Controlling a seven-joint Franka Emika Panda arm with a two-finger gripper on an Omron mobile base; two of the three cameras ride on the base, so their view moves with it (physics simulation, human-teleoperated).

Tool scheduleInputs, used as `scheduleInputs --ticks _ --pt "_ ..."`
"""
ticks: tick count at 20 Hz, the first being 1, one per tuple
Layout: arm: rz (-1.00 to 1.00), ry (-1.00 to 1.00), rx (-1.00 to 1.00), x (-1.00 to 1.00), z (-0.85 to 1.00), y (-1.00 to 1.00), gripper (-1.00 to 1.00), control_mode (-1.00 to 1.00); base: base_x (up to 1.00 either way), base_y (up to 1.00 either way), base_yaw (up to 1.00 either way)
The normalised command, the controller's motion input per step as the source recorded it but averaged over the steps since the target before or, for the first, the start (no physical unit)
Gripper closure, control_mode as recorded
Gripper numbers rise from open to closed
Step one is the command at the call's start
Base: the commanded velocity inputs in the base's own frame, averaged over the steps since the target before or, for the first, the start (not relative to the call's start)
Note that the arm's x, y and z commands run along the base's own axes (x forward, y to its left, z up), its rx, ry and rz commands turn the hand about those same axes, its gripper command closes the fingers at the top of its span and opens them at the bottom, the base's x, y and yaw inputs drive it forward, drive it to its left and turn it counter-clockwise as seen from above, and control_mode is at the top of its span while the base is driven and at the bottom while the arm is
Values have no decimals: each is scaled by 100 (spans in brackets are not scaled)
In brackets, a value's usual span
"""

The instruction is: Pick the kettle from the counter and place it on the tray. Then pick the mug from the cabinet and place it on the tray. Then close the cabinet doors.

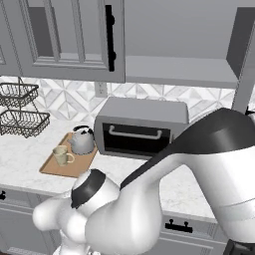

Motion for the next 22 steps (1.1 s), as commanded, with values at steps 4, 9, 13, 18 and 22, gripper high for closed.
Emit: scheduleInputs --ticks 4,9,13,18,22 --pt "2 0 0 73 -59 53 -100 -100 0 0 0" --pt "9 0 0 63 -69 55 -100 -100 0 0 0" --pt "9 0 0 57 -63 58 -100 -100 0 0 0" --pt "8 0 4 65 -52 59 -100 -100 0 0 0" --pt "2 -5 11 81 -24 57 -100 -100 0 0 0"
